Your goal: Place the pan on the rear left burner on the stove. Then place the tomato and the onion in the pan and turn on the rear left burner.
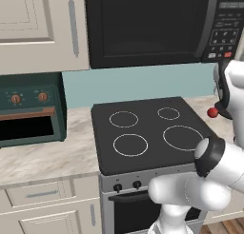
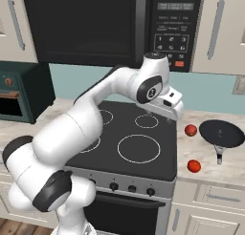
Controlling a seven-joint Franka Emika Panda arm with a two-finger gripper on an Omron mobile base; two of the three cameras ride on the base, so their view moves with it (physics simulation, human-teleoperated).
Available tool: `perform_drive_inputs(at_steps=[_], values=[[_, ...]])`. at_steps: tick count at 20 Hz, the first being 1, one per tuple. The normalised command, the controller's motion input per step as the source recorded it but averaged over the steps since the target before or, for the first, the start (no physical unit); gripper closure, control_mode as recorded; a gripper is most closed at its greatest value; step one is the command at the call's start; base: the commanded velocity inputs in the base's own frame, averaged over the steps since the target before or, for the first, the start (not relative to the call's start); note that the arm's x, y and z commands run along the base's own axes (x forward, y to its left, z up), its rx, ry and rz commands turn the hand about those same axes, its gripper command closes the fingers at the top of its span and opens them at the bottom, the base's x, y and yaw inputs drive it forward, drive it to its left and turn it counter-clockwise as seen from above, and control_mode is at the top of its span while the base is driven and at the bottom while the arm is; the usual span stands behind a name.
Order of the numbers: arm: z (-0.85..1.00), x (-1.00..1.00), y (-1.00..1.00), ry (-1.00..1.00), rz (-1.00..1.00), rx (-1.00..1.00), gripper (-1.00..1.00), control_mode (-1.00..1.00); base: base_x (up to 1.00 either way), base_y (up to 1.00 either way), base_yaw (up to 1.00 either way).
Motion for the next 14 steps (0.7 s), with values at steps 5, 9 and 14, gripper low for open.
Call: perform_drive_inputs(at_steps=[5, 9, 14], values=[[-0.05, 0.13, -0.54, 0.00, 0.00, 0.00, -1.00, -1.00, 0.00, 0.00, 0.00], [0.00, 0.15, -0.50, 0.00, 0.00, 0.00, -1.00, -1.00, 0.00, 0.00, 0.00], [-0.07, 0.11, -0.47, 0.02, 0.00, 0.00, -1.00, -1.00, 0.00, 0.00, 0.00]])
